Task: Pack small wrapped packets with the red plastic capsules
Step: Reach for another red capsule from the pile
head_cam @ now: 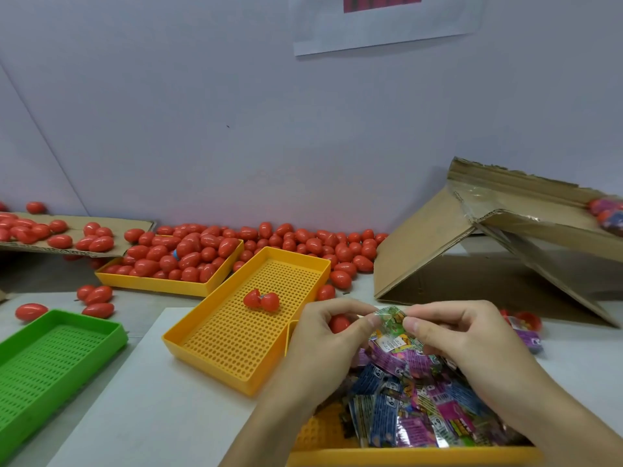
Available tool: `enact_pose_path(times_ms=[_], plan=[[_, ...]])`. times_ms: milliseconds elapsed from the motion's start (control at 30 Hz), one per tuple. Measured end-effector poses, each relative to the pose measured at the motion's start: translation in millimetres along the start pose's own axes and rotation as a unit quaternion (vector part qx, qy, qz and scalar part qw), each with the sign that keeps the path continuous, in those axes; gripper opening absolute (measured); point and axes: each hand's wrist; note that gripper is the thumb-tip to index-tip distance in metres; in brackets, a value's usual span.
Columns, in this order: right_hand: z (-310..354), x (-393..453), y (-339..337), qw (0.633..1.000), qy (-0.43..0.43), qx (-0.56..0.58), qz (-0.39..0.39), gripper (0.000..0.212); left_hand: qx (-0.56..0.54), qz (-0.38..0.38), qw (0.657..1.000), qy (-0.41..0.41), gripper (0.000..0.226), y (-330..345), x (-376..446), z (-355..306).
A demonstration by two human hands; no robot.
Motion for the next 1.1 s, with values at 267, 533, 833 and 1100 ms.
enact_pose_path(times_ms=[267, 533, 833, 1100], plan=[[-0.6, -0.1, 0.3, 0.990, 0.050, 0.022, 0.131, 0.044, 0.124, -0.039, 0.987, 0.097, 0.015, 4.5, -1.3, 3.8], [0.0, -1.1, 5.0, 0.993, 0.065, 0.058, 0.086, 0.049, 0.147, -0.011, 0.977, 0.152, 0.010, 7.3, -3.4, 3.4], [2.0, -5.0, 12.8, 0.970, 0.103, 0.217, 0.049, 0.041, 0.014, 0.012, 1.000, -0.014, 0.028, 14.2, -6.5, -4.6], [-5.6, -3.2, 15.9, 0.991, 0.079, 0.092, 0.063, 0.046, -0.027, -0.068, 0.997, -0.021, 0.015, 14.1, -4.9, -0.7]])
Point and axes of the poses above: each hand's wrist, its own x-axis towards the middle knuckle, its own y-axis out of the palm, z = x × y, and after that the axes turned 6 degrees about -z, right-handed
